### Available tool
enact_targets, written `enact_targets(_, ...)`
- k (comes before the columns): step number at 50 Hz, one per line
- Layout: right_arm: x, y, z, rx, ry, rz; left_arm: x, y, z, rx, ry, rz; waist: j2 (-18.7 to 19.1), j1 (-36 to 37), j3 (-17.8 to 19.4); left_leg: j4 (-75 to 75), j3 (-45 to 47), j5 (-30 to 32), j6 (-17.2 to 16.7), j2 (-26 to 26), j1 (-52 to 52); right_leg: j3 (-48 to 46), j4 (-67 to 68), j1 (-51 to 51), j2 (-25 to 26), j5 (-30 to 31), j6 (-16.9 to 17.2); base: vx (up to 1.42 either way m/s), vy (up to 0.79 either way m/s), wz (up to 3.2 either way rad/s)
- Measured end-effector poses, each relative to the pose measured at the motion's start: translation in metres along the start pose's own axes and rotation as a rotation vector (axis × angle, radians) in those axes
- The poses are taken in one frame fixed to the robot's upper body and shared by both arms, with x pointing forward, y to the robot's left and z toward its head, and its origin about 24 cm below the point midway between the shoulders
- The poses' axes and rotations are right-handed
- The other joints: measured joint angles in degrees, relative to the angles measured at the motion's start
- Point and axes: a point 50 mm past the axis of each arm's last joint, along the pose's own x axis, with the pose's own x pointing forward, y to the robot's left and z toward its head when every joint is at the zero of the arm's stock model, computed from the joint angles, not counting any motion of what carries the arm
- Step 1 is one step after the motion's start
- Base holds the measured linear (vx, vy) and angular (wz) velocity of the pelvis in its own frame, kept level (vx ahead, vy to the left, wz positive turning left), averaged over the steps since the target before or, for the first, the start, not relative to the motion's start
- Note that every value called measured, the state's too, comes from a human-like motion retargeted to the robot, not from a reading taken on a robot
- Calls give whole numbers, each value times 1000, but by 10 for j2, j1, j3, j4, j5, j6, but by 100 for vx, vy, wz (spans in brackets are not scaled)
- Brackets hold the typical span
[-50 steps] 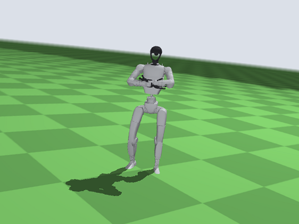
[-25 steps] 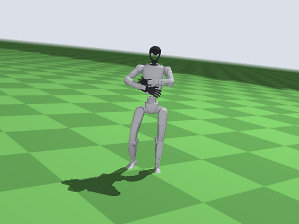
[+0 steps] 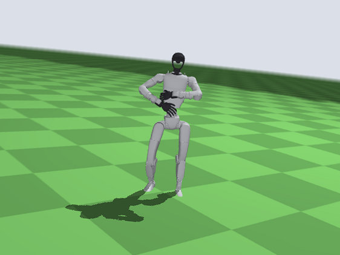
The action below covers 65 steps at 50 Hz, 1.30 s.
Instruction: Sport exercise
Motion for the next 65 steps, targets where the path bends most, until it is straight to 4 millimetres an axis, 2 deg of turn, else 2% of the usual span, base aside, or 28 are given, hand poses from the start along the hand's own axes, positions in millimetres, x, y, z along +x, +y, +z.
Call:
enact_targets(10,-11,0,-9,102,30,-139,-14,-11,-18,10,59,75,-55,17,25,0,-14,1,-9,-3,9,-17,14,17,-10,-4,-6,0,-2,22)
enact_targets(17,-13,4,-12,173,37,-193,-16,-12,-20,36,67,123,-81,38,46,0,-22,4,-17,-4,13,-24,19,26,-11,-4,-11,-1,-2,20)
enact_targets(32,-7,6,-17,169,65,-123,-15,-4,-22,82,98,170,-114,59,84,0,-33,13,-29,0,9,-41,22,36,-9,2,-33,-3,0,20)
enact_targets(38,-12,1,-25,140,107,-139,-19,1,-27,39,96,218,-116,40,94,0,-31,14,-31,-1,7,-43,34,32,-13,9,-39,-4,3,18)
enact_targets(42,-19,-1,-33,125,156,-150,-24,-2,-39,-41,113,259,-112,22,100,0,-28,16,-33,-3,5,-41,47,25,-17,17,-43,-2,3,8)
enact_targets(48,-35,2,-52,127,264,-155,-48,-20,-74,-234,202,354,-105,-5,110,-1,-19,20,-37,-9,4,-35,73,12,-27,34,-49,-3,6,16)
enact_targets(55,-62,2,-76,105,421,-132,-90,-50,-111,-434,330,541,-100,-23,120,-2,-14,31,-42,-19,-4,-32,99,-5,-42,51,-56,-2,4,23)
enact_targets(60,-82,0,-96,65,568,-39,-125,-73,-133,-525,462,720,-80,-23,124,1,-22,33,-50,-16,-21,-40,100,-14,-39,56,-65,2,0,33)
enact_targets(65,-93,5,-122,75,715,76,-155,-103,-160,-626,637,904,-57,-8,124,0,-39,42,-58,-15,-41,-58,99,-18,-40,62,-77,2,-2,51)
